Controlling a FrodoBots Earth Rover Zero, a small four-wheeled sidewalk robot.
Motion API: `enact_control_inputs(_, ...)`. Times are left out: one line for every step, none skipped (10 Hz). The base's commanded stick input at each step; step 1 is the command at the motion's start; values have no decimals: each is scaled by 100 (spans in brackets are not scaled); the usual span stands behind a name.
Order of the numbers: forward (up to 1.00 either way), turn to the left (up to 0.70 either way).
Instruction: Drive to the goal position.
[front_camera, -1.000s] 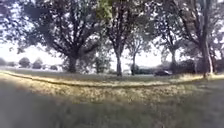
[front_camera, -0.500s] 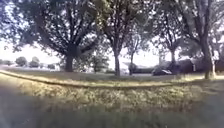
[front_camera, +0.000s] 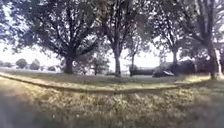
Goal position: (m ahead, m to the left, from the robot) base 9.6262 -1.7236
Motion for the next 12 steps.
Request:
enact_control_inputs(70, 6)
enact_control_inputs(70, 27)
enact_control_inputs(70, 35)
enact_control_inputs(70, 35)
enact_control_inputs(70, 35)
enact_control_inputs(70, 35)
enact_control_inputs(70, 35)
enact_control_inputs(70, 35)
enact_control_inputs(70, 35)
enact_control_inputs(70, 35)
enact_control_inputs(70, 26)
enact_control_inputs(70, 0)
